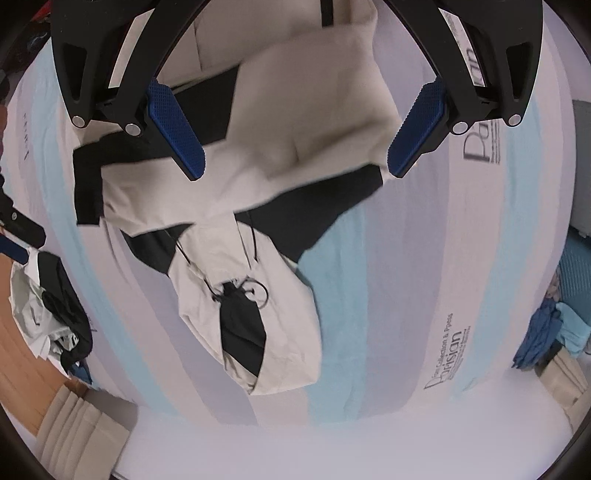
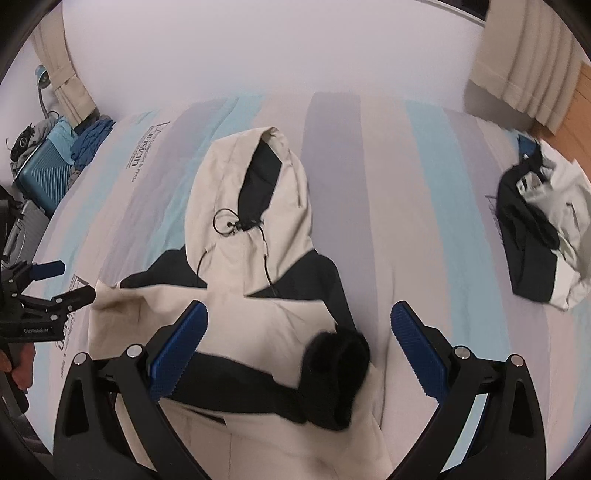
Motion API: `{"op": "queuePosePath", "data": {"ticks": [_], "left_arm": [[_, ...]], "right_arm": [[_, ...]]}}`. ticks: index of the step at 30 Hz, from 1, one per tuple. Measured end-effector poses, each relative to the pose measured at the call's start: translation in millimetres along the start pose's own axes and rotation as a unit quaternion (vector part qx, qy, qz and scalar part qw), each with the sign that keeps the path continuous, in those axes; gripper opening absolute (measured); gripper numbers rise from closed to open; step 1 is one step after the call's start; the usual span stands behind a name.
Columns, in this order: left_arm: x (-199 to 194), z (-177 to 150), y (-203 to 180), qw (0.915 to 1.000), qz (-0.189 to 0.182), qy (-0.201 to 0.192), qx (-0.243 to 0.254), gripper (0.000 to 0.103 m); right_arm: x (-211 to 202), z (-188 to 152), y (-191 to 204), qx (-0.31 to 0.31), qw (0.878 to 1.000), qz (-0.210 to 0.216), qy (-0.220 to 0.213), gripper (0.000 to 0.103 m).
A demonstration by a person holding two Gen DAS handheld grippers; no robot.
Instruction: Fold large clothes
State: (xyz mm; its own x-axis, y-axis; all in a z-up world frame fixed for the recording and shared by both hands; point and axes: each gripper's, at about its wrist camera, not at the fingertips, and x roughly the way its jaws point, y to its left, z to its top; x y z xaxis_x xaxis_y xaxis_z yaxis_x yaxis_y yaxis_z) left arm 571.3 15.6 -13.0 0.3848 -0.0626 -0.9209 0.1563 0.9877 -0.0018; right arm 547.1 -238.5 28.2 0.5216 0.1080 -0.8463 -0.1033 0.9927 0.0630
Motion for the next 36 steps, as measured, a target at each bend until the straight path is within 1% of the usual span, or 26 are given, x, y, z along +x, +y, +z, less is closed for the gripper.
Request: {"op": "queuePosePath", "data": {"ticks": [5,8,13,18,24,27,36], "left_arm": [[28,27,4,0.9999,-0.009,-0.001,0.009,0.097],[47,47,6,0.9998,-0.018,0.001,0.006,0.097],[75,79,7,0.9998,-0.021,0.003,0.004,0.097],[109,106,8,0.9996,-0.024,0.008,0.016,0.097],[138,130,11,0.9993,-0.025,0.008,0.026,0.097],[151,140,15,0.9994,-0.023,0.007,0.026,0.097],[180,170,26,0.9996,-0.020,0.004,0.019,0.097]], "right_arm": [[42,24,-1,-0.012,1.000,0.023,0.008,0.096],[64,40,-3,-0.031,0.999,0.029,0.010,0.096],[102,64,-4,-0.062,0.997,0.040,0.019,0.096],[143,84,1,-0.095,0.994,0.043,0.027,0.096],[176,102,4,-0.107,0.993,0.050,0.029,0.096],[195,114,8,-0.121,0.991,0.046,0.030,0.096],[234,144,9,-0.122,0.991,0.043,0.032,0.096]]}}
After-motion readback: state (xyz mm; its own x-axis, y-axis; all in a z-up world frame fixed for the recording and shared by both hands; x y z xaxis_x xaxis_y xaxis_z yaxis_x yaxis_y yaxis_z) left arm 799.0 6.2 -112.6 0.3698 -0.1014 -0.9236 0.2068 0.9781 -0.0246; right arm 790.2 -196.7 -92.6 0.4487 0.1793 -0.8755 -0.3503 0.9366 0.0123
